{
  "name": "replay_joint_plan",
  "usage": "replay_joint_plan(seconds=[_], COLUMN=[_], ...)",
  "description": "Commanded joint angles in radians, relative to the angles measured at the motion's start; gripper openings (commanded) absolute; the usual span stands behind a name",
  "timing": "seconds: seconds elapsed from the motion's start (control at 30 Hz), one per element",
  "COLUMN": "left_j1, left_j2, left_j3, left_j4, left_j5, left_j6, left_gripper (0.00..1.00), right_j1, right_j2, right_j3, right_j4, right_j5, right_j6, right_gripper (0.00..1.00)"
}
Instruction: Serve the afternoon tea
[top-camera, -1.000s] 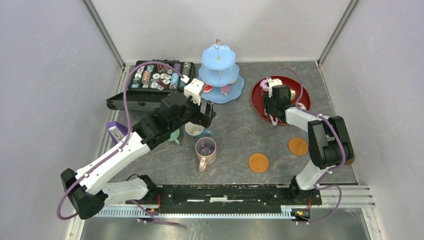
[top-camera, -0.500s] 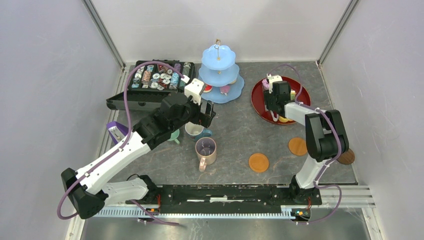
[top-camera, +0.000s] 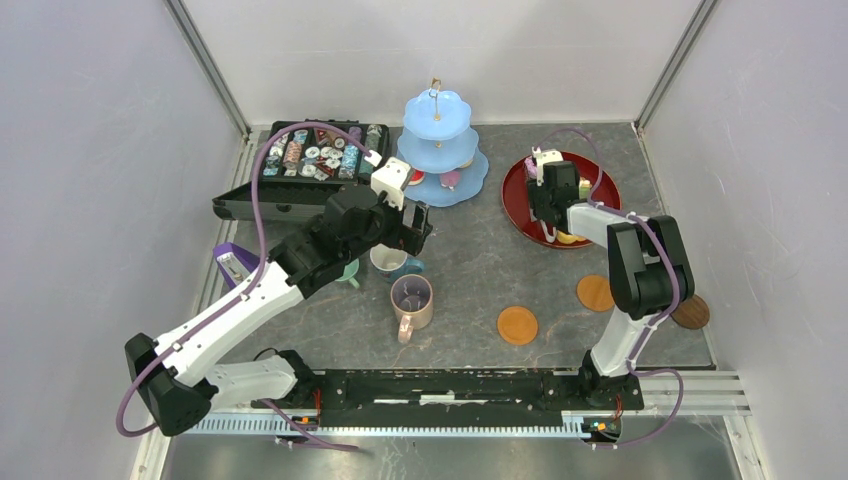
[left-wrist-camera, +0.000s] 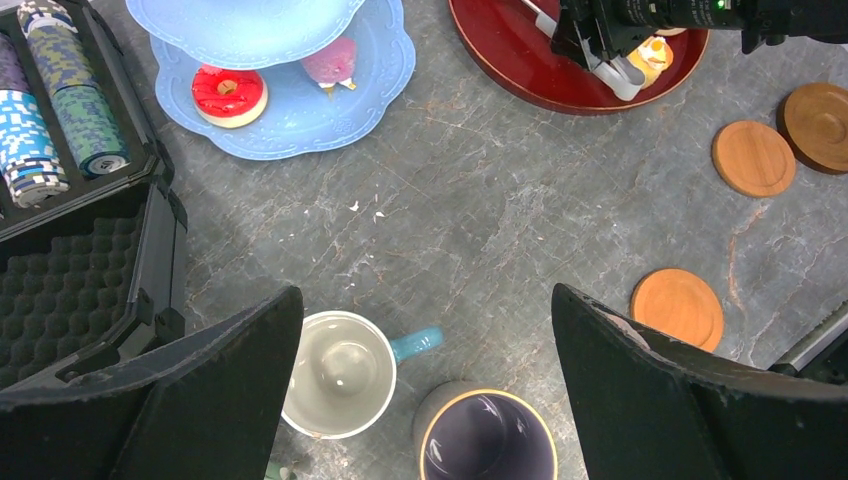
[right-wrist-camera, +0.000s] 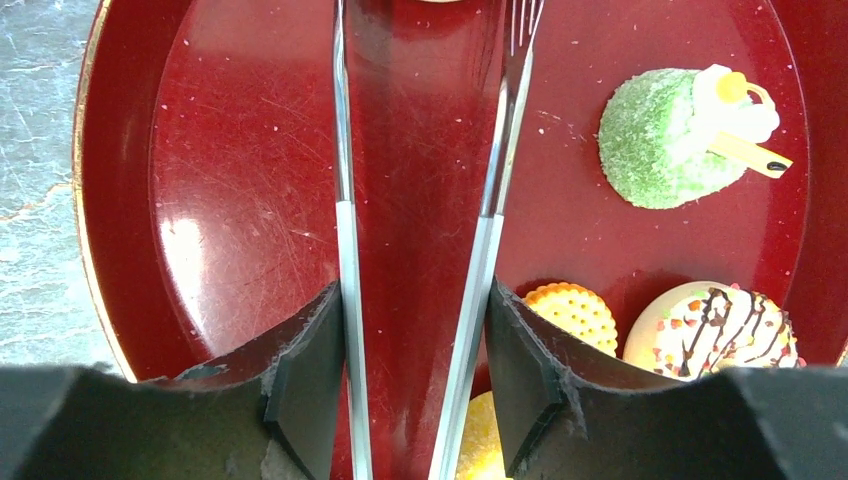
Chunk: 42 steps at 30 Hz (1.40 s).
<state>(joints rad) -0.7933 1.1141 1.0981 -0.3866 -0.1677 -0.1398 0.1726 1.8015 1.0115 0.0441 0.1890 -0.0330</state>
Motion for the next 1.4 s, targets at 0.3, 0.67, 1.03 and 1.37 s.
replay_joint_plan(seconds=[0.3, 0.67, 1.03, 1.37], left_j1=[0.0, 0.002, 0.002, 0.002], left_j2=[-0.004, -0.027, -0.034, -0.03], left_j3=[0.006, 0.005, 0.002, 0.002], left_j4=[0.04, 0.038, 0.039, 0.037], left_j5=[-0.008, -0.003, -0.003, -0.009], left_j6=[0.036, 0.033, 0.029, 0.032], left_gripper=[1.0, 1.0, 1.0, 1.0], right_j1=[-0.001, 0.002, 0.121, 0.203], right_j2=[-0.212, -0.375, -0.276, -0.125], right_j3=[-0.108, -0.163, -0.026, 0.124], right_j4=[0.042, -0.006, -0.082, -0.143], right_j5=[-0.006, -0.161, -0.232, -0.13], right_j6=[-0.004, 0.013, 0.012, -0.017], right_gripper=[0.13, 0.09, 0.08, 0.07])
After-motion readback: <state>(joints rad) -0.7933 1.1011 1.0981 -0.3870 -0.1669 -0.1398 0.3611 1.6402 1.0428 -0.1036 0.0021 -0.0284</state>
